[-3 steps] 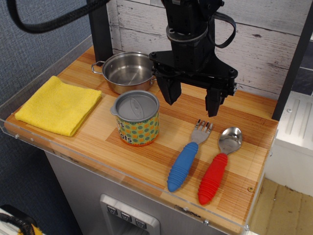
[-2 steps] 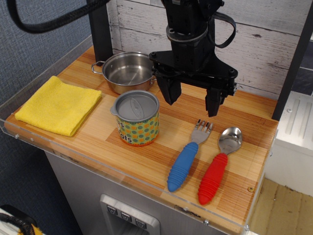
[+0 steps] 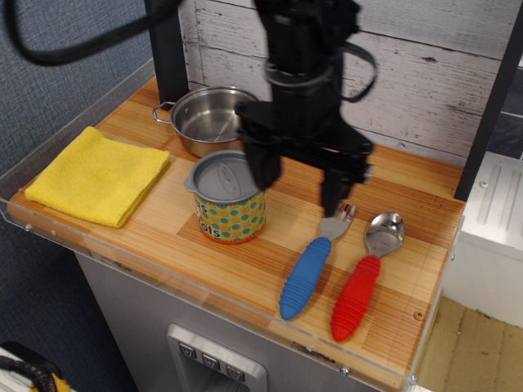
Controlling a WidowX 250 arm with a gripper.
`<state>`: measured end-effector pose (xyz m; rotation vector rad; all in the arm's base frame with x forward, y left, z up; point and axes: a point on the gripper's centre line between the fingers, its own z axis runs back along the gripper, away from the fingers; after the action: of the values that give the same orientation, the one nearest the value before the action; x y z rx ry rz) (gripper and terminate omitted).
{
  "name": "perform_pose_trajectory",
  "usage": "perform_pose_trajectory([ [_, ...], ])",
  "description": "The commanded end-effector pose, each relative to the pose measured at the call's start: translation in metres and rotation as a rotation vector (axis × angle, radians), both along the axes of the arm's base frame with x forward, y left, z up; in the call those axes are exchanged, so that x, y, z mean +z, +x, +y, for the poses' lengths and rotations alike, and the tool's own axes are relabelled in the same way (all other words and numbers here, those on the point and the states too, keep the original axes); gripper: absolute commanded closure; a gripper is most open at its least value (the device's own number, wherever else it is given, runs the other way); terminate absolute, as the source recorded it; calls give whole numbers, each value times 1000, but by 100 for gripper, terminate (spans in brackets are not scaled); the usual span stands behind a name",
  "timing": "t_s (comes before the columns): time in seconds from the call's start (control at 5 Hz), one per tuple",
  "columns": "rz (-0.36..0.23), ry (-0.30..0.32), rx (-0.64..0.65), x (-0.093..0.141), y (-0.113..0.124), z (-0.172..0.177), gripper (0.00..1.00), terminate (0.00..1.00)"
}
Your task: Move the can against the wall and behind the silverware.
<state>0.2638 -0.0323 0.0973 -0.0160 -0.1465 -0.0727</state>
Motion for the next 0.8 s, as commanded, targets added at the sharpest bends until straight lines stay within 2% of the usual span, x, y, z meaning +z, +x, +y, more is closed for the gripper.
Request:
perform_pose_trajectory([
  [0.0, 51, 80, -87, 20, -34, 43, 0, 0],
  [0.2, 133, 110, -178, 2, -42, 61, 0, 0],
  [0.4, 134, 152, -239, -6, -48, 77, 0, 0],
  [0.6, 143, 162, -256, -11, -48, 93, 0, 0],
])
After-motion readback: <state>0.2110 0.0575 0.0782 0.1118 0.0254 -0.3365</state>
